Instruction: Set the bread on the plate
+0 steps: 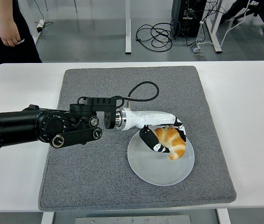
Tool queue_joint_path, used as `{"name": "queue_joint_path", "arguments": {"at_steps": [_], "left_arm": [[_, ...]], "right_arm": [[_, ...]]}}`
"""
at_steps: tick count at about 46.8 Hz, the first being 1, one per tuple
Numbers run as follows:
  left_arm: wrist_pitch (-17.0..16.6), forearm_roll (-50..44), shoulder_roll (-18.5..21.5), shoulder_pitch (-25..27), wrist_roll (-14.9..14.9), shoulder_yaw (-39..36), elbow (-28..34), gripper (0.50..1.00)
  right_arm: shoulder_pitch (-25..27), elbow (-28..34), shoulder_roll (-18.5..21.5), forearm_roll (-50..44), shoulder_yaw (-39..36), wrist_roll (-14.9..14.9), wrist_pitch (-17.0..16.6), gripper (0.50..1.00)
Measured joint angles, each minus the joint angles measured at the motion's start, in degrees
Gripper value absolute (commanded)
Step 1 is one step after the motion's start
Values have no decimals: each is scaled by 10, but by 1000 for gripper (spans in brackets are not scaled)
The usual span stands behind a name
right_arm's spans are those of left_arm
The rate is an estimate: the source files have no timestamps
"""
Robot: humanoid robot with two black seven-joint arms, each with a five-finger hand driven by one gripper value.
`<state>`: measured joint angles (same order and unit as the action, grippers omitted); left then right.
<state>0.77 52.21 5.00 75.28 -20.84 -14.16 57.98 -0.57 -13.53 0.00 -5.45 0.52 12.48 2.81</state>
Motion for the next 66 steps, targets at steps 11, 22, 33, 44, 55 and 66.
{"name": "queue_joint_path", "arguments": {"at_steps": [11, 22, 33, 44, 55, 66], "left_arm": [[0, 0, 0, -21, -1, 0, -8, 500], [0, -1, 0, -29, -1, 0, -14, 500], [0, -6, 0, -33, 0, 2, -14, 500], [1, -10, 0, -36, 0, 3, -14, 575], [2, -11, 2, -38, 0, 5, -14, 746], [1, -11, 4, -39, 0, 7, -13, 819]], "right_arm": [[0, 0, 0, 0, 0, 0, 0, 1000], [0, 0, 0, 0, 0, 0, 0, 1000], [0, 0, 0, 0, -1, 0, 0, 1000], [-1, 0, 0, 0, 0, 0, 0, 1000], [0, 0, 0, 0, 0, 0, 0, 1000], [0, -1, 0, 0, 0, 0, 0, 1000]]}}
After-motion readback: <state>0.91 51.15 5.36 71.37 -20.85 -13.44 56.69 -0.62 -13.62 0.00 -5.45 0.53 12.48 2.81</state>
